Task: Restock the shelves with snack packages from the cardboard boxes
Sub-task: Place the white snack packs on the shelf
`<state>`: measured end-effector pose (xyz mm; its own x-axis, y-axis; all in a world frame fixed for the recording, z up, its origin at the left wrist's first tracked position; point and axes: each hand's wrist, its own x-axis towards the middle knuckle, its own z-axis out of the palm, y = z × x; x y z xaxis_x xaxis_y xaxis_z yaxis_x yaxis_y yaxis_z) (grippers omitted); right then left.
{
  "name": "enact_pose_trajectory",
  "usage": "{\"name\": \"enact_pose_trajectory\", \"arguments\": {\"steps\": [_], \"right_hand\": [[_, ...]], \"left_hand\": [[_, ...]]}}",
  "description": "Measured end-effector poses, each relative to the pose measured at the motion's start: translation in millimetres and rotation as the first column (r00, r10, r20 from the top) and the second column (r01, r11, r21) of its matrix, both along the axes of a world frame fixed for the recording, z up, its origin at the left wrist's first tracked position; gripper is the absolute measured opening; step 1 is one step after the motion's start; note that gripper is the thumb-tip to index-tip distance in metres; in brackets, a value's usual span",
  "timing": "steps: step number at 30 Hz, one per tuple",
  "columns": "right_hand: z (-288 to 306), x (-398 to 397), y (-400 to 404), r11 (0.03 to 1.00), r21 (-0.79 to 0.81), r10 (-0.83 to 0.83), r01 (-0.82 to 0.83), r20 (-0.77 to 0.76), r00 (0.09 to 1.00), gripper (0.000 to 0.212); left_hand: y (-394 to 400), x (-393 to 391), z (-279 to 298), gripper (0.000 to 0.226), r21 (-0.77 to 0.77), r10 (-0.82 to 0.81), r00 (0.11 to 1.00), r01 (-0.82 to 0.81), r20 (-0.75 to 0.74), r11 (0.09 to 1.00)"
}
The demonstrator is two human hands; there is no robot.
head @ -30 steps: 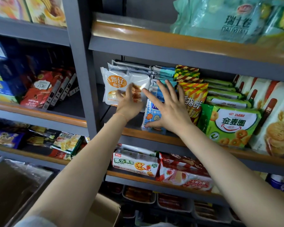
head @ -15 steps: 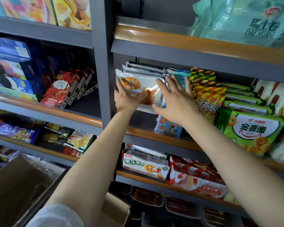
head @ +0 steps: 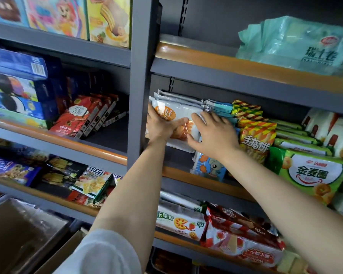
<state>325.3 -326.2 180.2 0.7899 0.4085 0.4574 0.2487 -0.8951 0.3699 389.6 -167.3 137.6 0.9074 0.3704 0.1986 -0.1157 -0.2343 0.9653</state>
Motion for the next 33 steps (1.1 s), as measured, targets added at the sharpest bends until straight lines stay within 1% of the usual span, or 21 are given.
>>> {"name": "enact_pose_trajectory", "arguments": {"steps": [4,6,8,12,15,17,19,22,24,26,28,31,33], "right_hand": [[-1.8,2.3,-0.3,1.0,0.0,0.028,-0.028,0.032,0.999,0.057],[-1.7,2.1,0.7,1.0,0.002,0.029,-0.029,0.037,0.999,0.059],[-2.8,2.1,1.3,0.999,0.014,0.028,-0.029,0.044,0.999,0.062],[-4.8,1.6,1.8,0.999,0.028,0.022,-0.023,0.031,0.999,0.06],[-4.1,-2.4,0.6,0.999,0.039,0.032,-0.034,0.045,0.998,0.057],[-6.5,-6.7,-2.9,0.996,0.059,0.065,-0.071,0.097,0.993,0.056],[-11.7,-13.9,-8.4,0.988,0.089,0.114,-0.13,0.167,0.979,0.055],[-23.9,-28.1,-22.2,0.977,0.101,0.163,-0.189,0.22,0.962,0.063],[-32.6,-35.4,-34.9,0.984,0.083,0.14,-0.158,0.19,0.972,0.08],[-39.9,-36.6,-43.4,0.993,0.047,0.097,-0.104,0.129,0.987,0.099],[-42.0,-34.4,-46.5,0.997,0.031,0.064,-0.066,0.078,0.995,0.107],[-39.7,-33.8,-41.5,0.996,0.087,0.033,-0.037,0.048,0.998,0.11],[-37.7,-39.0,-38.4,0.981,0.183,0.041,-0.058,0.092,0.995,0.101]], "left_hand": [[3.2,2.6,-0.9,0.148,0.001,-0.01,1.0,0.01,0.003,1.0],[3.9,3.4,-2.0,0.145,0.003,-0.014,1.0,0.014,0.021,1.0],[4.0,5.0,-3.6,0.144,-0.029,-0.023,0.999,0.024,0.049,0.999],[5.6,7.1,-4.9,0.149,-0.069,-0.031,0.997,0.036,0.067,0.997],[1.7,4.3,-2.5,0.144,0.009,0.017,0.999,-0.017,0.037,1.0],[-3.0,-0.1,0.9,0.141,0.077,0.1,0.995,-0.102,0.028,0.992],[-7.6,-3.9,4.3,0.137,0.134,0.168,0.984,-0.175,0.059,0.975],[-14.9,-11.7,1.8,0.125,0.211,0.216,0.967,-0.241,0.133,0.947],[-20.7,-18.8,-3.4,0.108,0.224,0.218,0.952,-0.265,0.214,0.938],[-23.6,-29.1,-7.4,0.086,0.221,0.162,0.959,-0.215,0.233,0.951],[-27.5,-38.7,-6.8,0.069,0.219,0.073,0.975,-0.12,0.21,0.968],[-33.2,-56.8,-3.3,0.058,0.159,-0.04,0.964,-0.002,0.261,0.987],[-35.5,-67.7,-1.6,0.057,0.163,-0.081,0.951,0.032,0.3,0.986]]}}
